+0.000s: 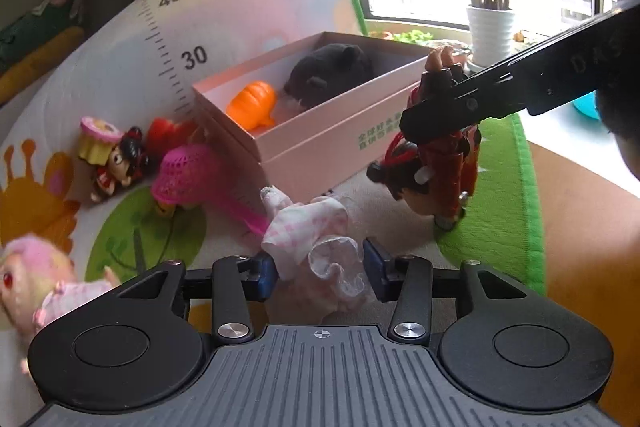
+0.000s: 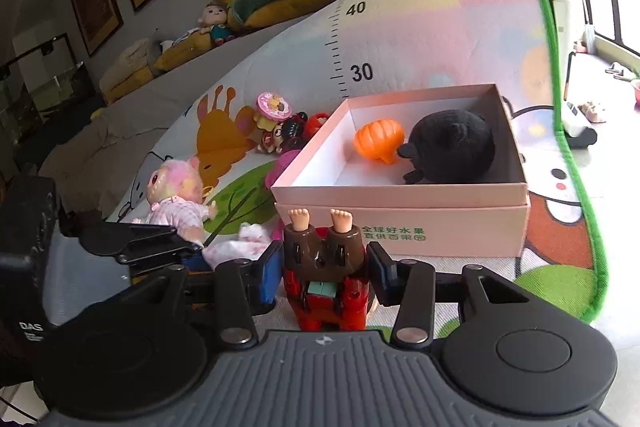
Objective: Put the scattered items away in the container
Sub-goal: 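Grasp the red-and-brown toy figure with the right tool while the left tool grasps the pink lace cloth, then lift the toy figure and lace cloth and carry them toward the pink box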
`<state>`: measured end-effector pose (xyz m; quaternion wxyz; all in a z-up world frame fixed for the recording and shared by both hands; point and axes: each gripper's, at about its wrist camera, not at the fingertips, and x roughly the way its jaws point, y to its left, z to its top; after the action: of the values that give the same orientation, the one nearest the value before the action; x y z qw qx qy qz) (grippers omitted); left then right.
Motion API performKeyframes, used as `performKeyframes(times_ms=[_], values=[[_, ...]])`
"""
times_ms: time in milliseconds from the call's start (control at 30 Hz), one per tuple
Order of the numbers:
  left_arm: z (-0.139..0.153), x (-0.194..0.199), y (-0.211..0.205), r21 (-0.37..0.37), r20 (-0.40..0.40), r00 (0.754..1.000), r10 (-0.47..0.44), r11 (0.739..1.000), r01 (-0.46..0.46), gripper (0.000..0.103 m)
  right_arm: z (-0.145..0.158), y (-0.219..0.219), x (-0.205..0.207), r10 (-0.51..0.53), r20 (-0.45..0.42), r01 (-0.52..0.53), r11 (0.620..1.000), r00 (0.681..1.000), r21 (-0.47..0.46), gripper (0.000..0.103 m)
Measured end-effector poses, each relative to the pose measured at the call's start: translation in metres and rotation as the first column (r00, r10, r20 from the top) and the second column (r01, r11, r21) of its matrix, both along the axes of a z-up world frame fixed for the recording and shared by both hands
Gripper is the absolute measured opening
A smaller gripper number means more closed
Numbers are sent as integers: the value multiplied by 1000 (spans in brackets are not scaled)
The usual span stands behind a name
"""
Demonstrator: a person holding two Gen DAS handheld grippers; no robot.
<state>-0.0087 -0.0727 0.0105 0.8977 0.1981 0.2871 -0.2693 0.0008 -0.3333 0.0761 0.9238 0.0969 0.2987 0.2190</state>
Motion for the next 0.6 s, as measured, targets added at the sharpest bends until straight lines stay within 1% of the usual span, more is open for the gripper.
performKeyframes(times_ms=[267, 400, 467, 600], values=[[11, -25, -7, -53, -2, 999, -54, 997, 53, 47, 8, -13, -26, -34, 6, 34, 999, 999, 0, 44], [8, -33, -10, -60, -21, 998, -56, 997, 55, 47, 6, -17, -37, -38, -13, 38, 999, 999, 6, 44], [6, -37, -10, -61, -30, 998, -53, 997, 51, 49, 3, -17, -42, -25, -24, 25, 1000, 999, 12, 44], [0, -39, -6, -56, -54, 998, -23, 998, 20, 50, -6, -12, -48, -25, -25, 25, 1000, 999, -12, 44]])
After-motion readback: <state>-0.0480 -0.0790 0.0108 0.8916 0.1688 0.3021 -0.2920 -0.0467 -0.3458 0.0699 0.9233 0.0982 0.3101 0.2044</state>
